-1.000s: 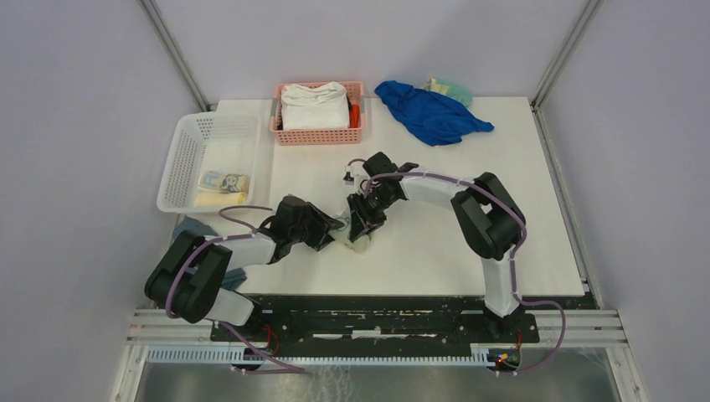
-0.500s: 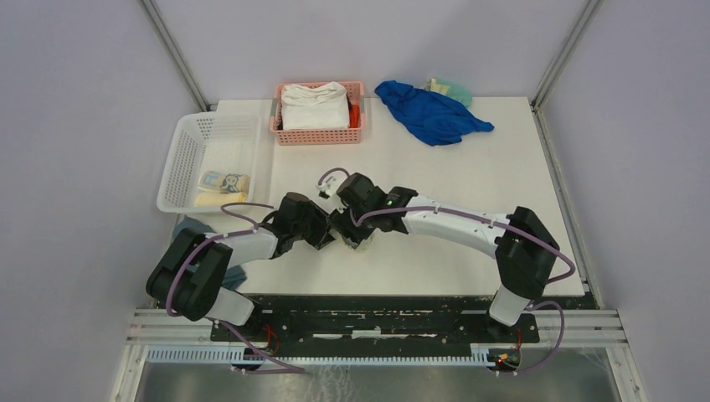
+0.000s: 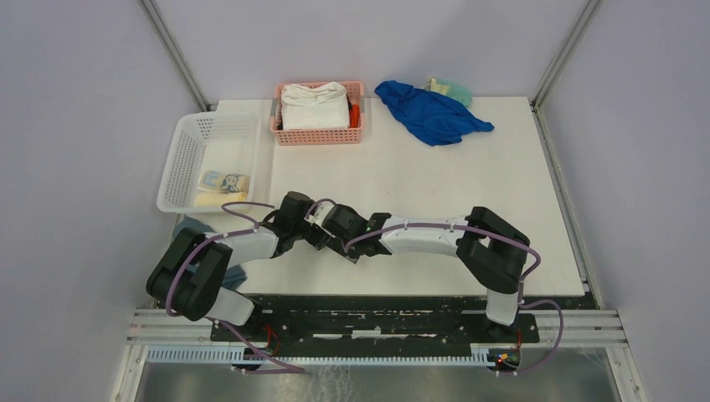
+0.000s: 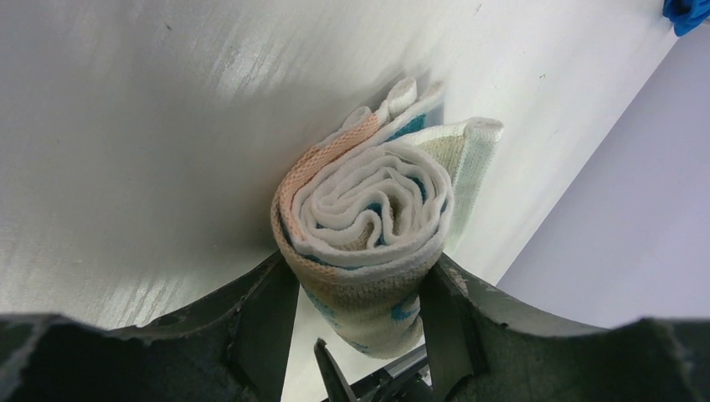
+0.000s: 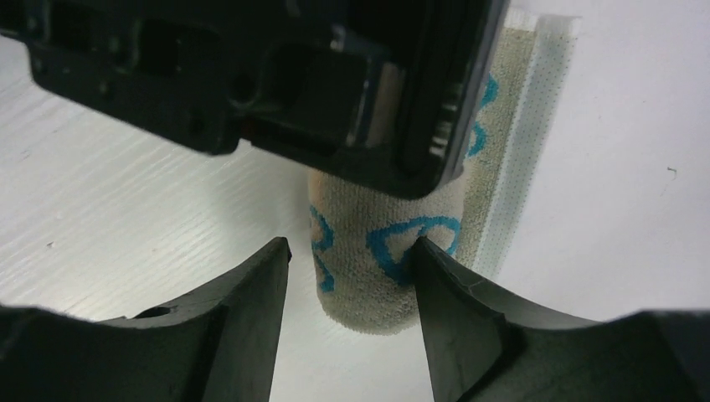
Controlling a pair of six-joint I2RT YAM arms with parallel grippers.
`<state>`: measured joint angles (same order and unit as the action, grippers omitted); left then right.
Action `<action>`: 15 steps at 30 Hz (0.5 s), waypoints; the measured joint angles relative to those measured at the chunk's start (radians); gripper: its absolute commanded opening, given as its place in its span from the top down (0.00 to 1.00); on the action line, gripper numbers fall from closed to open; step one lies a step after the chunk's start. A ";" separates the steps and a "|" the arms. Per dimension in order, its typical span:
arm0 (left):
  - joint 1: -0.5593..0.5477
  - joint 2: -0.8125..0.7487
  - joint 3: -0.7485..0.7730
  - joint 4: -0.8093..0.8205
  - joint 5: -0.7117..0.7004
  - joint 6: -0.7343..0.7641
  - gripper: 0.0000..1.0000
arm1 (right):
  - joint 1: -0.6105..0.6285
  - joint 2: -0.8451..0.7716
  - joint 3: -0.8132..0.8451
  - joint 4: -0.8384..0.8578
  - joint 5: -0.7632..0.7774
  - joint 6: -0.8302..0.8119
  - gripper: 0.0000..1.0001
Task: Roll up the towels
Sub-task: Roll the towel at the center of the board.
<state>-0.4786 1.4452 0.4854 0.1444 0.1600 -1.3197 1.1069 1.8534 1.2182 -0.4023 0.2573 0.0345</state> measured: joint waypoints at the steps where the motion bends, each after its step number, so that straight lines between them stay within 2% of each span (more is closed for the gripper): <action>1: -0.001 0.000 0.000 0.000 0.000 0.000 0.39 | 0.001 0.008 -0.003 0.010 0.013 -0.007 0.39; 5: -0.001 0.002 0.005 -0.002 0.000 0.000 0.35 | 0.004 0.027 -0.011 0.039 0.053 -0.021 0.47; 11: -0.001 0.000 0.010 0.003 0.006 0.000 0.25 | 0.004 0.040 -0.018 0.063 0.096 -0.035 0.72; 15: 0.001 -0.030 0.008 -0.021 -0.012 0.001 0.21 | -0.011 0.039 -0.014 0.060 0.055 -0.039 0.78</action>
<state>-0.4774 1.4155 0.4934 0.1230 0.1482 -1.3190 1.0954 1.8919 1.2041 -0.3420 0.3126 -0.0048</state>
